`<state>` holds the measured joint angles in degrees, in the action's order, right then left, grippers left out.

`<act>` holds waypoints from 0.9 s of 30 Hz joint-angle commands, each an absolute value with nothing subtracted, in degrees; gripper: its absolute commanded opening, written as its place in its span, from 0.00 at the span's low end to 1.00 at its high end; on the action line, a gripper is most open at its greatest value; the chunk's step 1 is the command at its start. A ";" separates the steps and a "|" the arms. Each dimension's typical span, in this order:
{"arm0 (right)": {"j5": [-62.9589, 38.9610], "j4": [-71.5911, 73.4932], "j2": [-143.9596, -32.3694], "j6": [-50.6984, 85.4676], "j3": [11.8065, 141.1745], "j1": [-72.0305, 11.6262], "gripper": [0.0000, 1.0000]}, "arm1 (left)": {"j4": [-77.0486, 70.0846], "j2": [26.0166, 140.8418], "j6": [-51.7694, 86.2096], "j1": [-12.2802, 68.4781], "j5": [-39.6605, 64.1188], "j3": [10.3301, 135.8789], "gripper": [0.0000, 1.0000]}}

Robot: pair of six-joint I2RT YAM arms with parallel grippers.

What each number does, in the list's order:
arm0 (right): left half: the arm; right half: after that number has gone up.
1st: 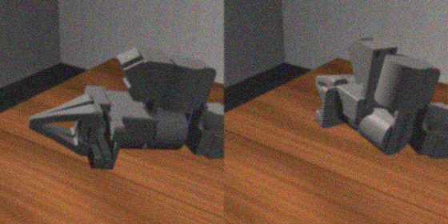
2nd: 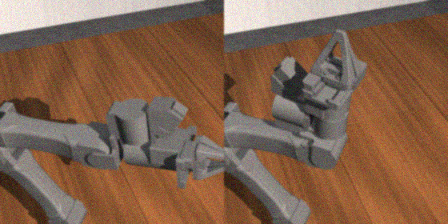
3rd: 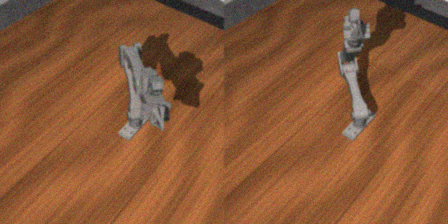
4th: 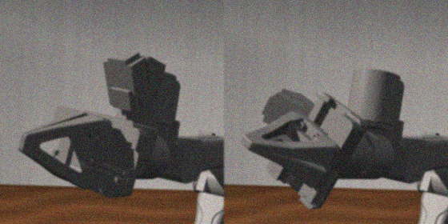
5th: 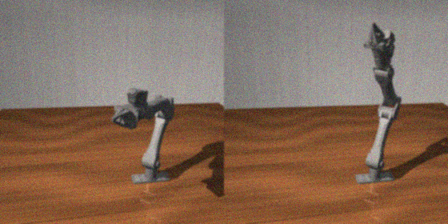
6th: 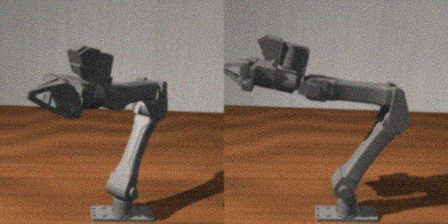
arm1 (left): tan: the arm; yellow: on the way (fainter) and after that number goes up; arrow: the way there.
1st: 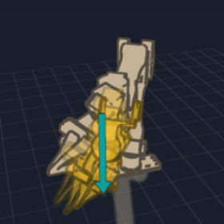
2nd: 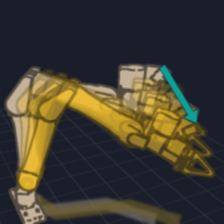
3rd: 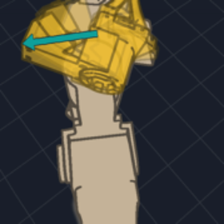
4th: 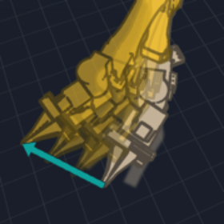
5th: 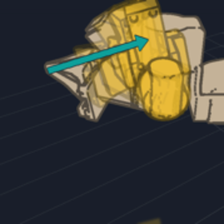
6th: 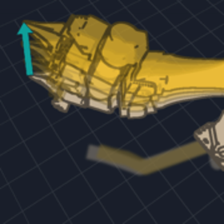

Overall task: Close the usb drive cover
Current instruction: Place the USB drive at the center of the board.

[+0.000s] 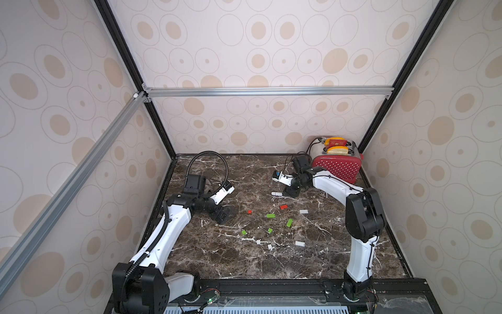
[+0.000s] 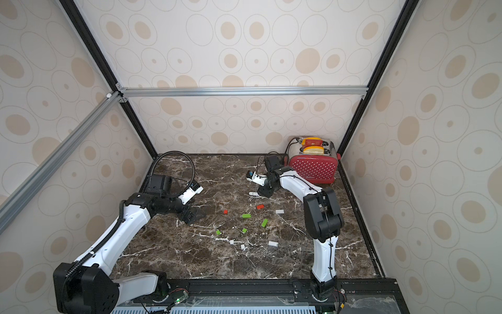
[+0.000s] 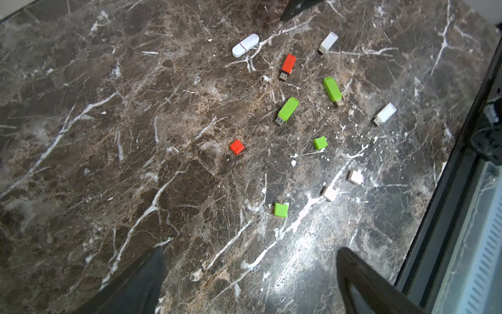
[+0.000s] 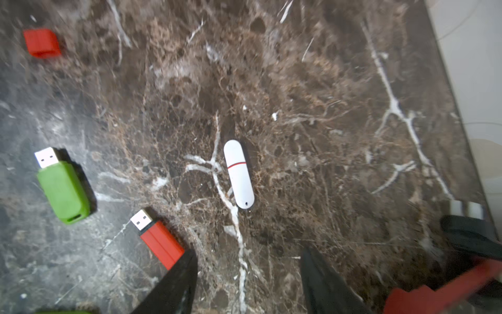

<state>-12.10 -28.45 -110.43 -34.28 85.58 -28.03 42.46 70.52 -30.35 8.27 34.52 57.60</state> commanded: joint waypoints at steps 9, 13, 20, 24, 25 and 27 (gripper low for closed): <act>-14.65 -23.17 -97.93 -19.65 76.12 -27.99 0.77 | 38.93 76.63 -48.61 11.03 32.67 58.89 0.98; -13.84 -21.03 -92.95 -15.62 71.52 -27.91 0.84 | 37.10 78.88 -50.52 11.89 33.21 58.45 0.97; -14.67 -17.86 -86.63 -11.33 63.99 -27.87 0.84 | 37.07 85.07 -57.43 13.41 32.22 60.44 0.94; -14.15 -13.95 -83.15 -9.78 59.06 -27.89 0.84 | 36.87 89.31 -61.79 14.90 31.02 61.93 0.90; -14.15 -13.10 -82.53 -9.91 58.00 -27.92 0.84 | 36.87 90.53 -63.01 15.48 30.49 62.45 0.90; -14.19 -11.85 -81.88 -10.49 56.58 -27.87 0.84 | 36.88 93.08 -64.92 16.65 29.53 63.76 0.88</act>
<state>-13.78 -15.25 -83.53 -11.51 57.95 -27.94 36.64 90.91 -58.83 15.27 30.59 60.64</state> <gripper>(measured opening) 0.841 0.889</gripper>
